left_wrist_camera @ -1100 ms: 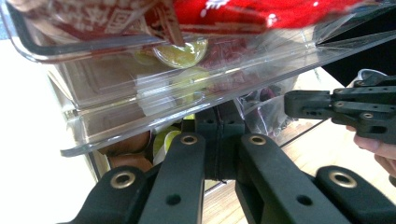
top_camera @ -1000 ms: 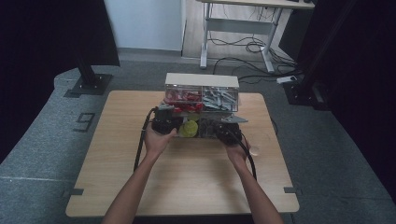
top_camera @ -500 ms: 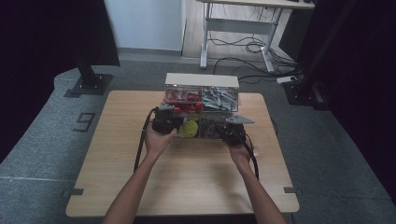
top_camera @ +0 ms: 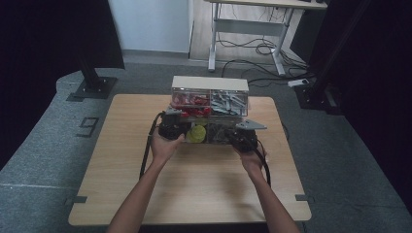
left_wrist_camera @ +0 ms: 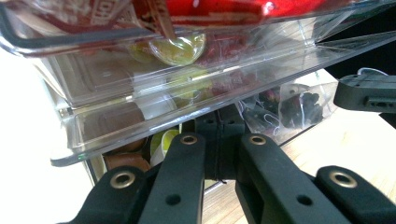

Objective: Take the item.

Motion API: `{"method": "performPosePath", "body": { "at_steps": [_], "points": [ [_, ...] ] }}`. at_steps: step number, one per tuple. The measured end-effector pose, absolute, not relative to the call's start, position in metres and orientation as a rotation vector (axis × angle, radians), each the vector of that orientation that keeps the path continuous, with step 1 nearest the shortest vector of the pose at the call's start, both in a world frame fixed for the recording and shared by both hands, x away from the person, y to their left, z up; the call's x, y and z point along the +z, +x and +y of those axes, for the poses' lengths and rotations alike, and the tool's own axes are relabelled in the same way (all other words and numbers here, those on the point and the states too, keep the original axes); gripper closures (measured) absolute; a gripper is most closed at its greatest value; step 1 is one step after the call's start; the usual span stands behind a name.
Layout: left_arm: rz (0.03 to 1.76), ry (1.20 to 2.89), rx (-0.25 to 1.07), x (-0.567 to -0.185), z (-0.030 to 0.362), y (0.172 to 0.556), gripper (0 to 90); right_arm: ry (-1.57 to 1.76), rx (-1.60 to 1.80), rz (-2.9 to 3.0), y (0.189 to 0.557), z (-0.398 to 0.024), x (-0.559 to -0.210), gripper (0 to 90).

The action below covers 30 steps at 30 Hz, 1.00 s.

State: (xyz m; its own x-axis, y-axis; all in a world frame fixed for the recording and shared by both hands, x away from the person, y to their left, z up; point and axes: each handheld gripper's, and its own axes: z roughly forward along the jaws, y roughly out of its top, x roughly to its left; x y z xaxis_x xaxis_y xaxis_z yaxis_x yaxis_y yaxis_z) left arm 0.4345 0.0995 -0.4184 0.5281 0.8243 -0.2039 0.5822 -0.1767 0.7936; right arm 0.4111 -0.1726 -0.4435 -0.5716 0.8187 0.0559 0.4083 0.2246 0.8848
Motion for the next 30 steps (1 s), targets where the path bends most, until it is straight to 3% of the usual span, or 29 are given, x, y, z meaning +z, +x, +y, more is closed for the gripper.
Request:
{"method": "performPosePath", "body": {
  "at_steps": [30],
  "points": [
    [1.165,1.869,0.336,-0.420,0.100,0.436,90.0,1.119,1.315,2.037,0.398,-0.193,-0.435,89.5]
  ]
}}
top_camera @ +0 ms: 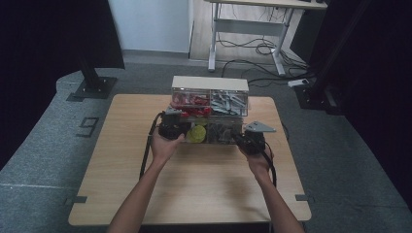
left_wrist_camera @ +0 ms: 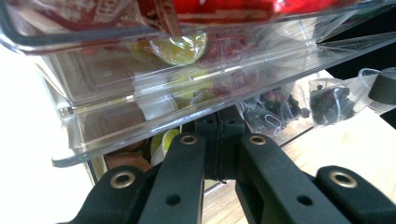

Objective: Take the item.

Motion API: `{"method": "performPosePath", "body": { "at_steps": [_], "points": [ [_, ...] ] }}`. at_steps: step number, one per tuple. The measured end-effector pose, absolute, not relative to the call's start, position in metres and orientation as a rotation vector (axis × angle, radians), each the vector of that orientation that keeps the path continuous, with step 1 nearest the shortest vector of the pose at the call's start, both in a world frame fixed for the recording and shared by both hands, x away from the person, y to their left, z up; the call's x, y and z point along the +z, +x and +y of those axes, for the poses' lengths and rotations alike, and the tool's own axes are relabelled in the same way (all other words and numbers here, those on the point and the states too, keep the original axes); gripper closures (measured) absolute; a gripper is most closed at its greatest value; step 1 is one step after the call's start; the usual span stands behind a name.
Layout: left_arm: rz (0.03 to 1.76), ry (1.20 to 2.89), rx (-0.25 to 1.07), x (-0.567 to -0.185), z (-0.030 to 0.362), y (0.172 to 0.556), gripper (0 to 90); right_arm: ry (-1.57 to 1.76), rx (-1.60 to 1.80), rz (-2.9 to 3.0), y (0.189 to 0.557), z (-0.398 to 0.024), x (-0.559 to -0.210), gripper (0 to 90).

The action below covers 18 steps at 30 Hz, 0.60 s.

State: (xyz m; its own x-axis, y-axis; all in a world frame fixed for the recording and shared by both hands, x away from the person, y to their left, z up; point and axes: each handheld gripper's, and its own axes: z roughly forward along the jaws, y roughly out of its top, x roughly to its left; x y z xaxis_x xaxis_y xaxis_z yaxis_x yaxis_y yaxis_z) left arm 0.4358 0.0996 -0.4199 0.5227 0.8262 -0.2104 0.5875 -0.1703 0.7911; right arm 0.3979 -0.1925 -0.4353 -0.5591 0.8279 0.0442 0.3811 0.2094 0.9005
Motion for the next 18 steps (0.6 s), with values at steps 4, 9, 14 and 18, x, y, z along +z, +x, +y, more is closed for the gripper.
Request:
{"method": "performPosePath", "body": {
  "at_steps": [4,9,14,18],
  "points": [
    [1.168,1.871,0.333,-0.421,0.099,0.436,90.0,1.121,1.315,2.024,0.396,-0.198,-0.434,89.6],
    [1.169,1.872,0.335,-0.421,0.099,0.436,90.0,1.126,1.312,2.013,0.395,-0.205,-0.434,89.6],
    [1.170,1.870,0.336,-0.420,0.099,0.436,90.0,1.140,1.313,1.999,0.393,-0.213,-0.433,89.6],
    [1.169,1.869,0.336,-0.420,0.099,0.436,90.0,1.148,1.313,1.989,0.391,-0.219,-0.432,89.5]
  ]
}}
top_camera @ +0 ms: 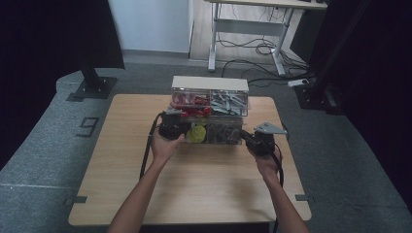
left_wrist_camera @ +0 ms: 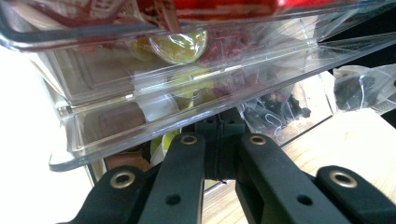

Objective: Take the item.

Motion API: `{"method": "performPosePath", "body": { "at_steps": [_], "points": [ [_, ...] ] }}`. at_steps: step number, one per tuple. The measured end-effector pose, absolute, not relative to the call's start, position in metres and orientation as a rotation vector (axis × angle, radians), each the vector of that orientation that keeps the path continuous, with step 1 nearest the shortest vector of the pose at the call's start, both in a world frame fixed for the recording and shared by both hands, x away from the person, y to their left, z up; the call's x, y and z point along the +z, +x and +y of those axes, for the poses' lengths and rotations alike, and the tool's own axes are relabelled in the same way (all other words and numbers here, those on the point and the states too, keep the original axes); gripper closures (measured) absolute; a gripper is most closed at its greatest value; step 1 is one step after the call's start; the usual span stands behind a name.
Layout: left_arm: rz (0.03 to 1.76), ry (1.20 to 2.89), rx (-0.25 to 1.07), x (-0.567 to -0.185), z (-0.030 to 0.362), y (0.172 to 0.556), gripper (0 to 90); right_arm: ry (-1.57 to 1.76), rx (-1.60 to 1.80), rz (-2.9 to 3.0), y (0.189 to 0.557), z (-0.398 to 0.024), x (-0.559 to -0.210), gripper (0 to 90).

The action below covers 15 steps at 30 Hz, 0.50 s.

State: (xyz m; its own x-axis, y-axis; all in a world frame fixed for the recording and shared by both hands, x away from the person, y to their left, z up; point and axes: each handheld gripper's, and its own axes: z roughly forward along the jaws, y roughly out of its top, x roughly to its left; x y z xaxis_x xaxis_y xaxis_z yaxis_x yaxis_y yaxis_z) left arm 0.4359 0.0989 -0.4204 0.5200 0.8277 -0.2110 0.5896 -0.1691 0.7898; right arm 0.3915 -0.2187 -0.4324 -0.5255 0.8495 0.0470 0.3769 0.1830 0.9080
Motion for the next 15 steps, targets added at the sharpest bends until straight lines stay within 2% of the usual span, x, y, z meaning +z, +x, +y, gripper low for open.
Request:
{"method": "performPosePath", "body": {
  "at_steps": [15],
  "points": [
    [1.170,1.871,0.333,-0.421,0.098,0.436,89.9,1.172,1.307,1.960,0.385,-0.237,-0.434,89.5]
  ]
}}
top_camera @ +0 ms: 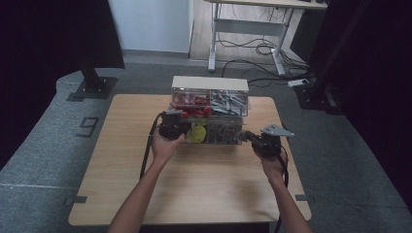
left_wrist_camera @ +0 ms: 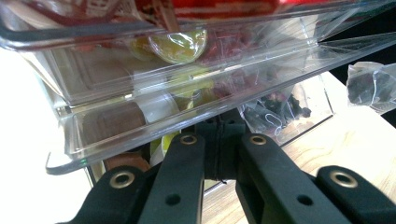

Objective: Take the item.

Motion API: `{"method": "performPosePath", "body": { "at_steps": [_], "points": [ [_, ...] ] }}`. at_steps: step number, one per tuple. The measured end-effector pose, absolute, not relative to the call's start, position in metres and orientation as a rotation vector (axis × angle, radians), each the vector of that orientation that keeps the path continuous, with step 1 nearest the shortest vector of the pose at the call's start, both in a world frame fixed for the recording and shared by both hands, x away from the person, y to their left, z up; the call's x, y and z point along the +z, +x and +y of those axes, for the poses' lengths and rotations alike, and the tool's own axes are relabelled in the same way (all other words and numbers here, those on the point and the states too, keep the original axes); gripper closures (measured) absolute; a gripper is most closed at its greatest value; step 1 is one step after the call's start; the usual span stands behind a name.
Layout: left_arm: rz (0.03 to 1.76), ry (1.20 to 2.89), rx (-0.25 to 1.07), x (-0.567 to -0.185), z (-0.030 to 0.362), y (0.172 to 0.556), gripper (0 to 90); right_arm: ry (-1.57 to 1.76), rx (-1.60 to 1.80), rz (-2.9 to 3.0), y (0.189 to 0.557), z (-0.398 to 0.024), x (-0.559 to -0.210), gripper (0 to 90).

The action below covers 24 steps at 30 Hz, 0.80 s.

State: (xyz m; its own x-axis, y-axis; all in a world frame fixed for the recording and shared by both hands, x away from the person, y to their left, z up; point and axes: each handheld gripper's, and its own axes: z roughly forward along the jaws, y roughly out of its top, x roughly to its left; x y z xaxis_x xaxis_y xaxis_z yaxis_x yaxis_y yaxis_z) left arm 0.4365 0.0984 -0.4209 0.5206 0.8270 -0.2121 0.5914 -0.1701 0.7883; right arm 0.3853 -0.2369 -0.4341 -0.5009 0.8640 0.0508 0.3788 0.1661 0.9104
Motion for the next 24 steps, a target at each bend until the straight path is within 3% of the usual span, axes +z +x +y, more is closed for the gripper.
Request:
{"method": "performPosePath", "body": {
  "at_steps": [24],
  "points": [
    [1.169,1.882,0.340,-0.421,0.098,0.435,89.9,1.199,1.299,1.916,0.378,-0.258,-0.433,89.5]
  ]
}}
